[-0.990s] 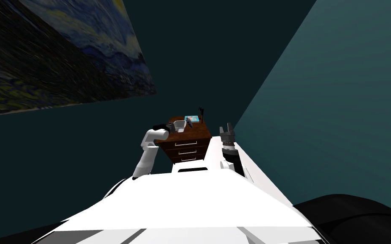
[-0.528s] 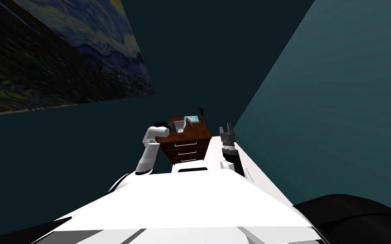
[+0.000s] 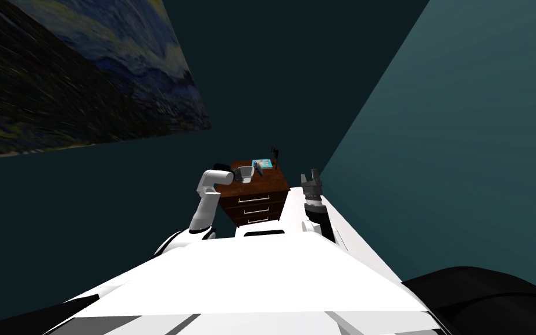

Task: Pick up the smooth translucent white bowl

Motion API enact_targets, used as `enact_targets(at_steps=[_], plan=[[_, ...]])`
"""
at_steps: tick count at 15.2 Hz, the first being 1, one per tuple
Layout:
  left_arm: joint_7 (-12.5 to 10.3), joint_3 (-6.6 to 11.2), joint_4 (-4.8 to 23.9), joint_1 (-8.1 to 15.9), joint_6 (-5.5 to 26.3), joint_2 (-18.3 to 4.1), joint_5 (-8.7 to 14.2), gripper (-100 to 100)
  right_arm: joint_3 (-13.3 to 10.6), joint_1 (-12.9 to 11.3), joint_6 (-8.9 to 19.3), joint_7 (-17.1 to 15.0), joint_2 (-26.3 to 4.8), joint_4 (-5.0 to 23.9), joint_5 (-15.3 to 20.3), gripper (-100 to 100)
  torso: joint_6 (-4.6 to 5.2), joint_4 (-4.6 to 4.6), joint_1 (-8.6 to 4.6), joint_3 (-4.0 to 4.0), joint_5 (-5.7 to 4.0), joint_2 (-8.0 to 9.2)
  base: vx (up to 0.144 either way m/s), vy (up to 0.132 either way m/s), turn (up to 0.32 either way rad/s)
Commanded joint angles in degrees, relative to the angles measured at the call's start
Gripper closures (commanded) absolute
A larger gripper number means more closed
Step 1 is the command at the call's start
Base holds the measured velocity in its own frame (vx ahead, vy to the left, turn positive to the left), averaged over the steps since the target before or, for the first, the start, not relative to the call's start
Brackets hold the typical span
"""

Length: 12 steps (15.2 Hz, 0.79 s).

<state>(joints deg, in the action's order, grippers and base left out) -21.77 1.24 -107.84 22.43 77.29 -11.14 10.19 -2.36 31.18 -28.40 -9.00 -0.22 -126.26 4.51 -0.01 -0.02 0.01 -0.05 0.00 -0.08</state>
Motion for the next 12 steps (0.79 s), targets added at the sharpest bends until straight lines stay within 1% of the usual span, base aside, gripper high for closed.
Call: enact_targets(at_steps=[1, 3, 4, 6, 7, 8, 10, 11, 12], plan=[[-0.6, 0.02, 0.7, 1.9, 2.9, 0.2, 0.1, -100, 0.0, 0.0, 0.0, 0.0, 0.0, 0.0, 0.0, 0, 0.0, 0.0, 0.0, 0.0, 0.0, 0.0, 0.018, 0.0, -0.024], [-0.6, 0.02, 0.7, 1.9, 4.7, 0.2, 0.1, -100, 0.0, 0.0, 0.0, 0.0, 0.0, 0.0, 0.0, 0, 0.01, 0.0, -0.02, -0.01, -0.01, -0.03, 0.026, 0.003, -0.023], [-1.0, 0.1, 1.2, 3.6, 6.2, 0.3, 0.3, -100, 0.0, 0.0, 0.0, 0.0, 0.0, 0.0, 0.0, 0, 0.01, 0.0, -0.01, -0.01, 0.0, -0.03, 0.029, 0.004, -0.031], [-1.0, 0.1, 1.2, 3.6, 8.5, 0.3, 0.3, -100, 0.0, 0.0, 0.0, 0.0, 0.0, 0.0, 0.0, 0, 0.01, -0.01, -0.01, -0.03, 0.0, -0.05, 0.028, 0.005, -0.02], [-1.0, 0.1, 1.2, 3.6, 8.5, 0.3, 0.3, -100, 0.0, 0.0, 0.0, 0.0, 0.0, 0.0, 0.0, 0, 0.0, -0.01, 0.0, -0.02, 0.0, -0.04, 0.012, 0.003, 0.0], [-1.5, 0.17, 1.6, 5.1, 10.5, 0.5, 0.4, -100, 0.0, 0.0, 0.0, 0.0, 0.0, 0.0, 0.0, 0, 0.0, 0.0, 0.0, -0.01, 0.0, -0.01, 0.019, 0.006, -0.024], [-1.5, 0.17, 1.6, 5.1, 12.1, 0.5, 0.4, -100, 0.0, 0.0, 0.0, 0.0, 0.0, 0.0, 0.0, 0, 0.01, 0.0, 0.0, -0.01, 0.0, -0.03, 0.025, 0.006, -0.024], [-1.9, 0.25, 2.0, 6.6, 13.7, 0.6, 0.5, -100, 0.0, 0.0, 0.0, 0.0, 0.0, 0.0, 0.0, 0, 0.0, 0.0, 0.0, -0.01, 0.0, -0.02, 0.031, 0.002, -0.025], [-1.9, 0.25, 2.0, 6.6, 14.8, 0.6, 0.5, -100, 0.0, 0.0, 0.0, 0.0, 0.0, 0.0, 0.0, 0, 0.01, 0.0, -0.01, -0.02, -0.01, -0.04, 0.034, 0.004, -0.029]])
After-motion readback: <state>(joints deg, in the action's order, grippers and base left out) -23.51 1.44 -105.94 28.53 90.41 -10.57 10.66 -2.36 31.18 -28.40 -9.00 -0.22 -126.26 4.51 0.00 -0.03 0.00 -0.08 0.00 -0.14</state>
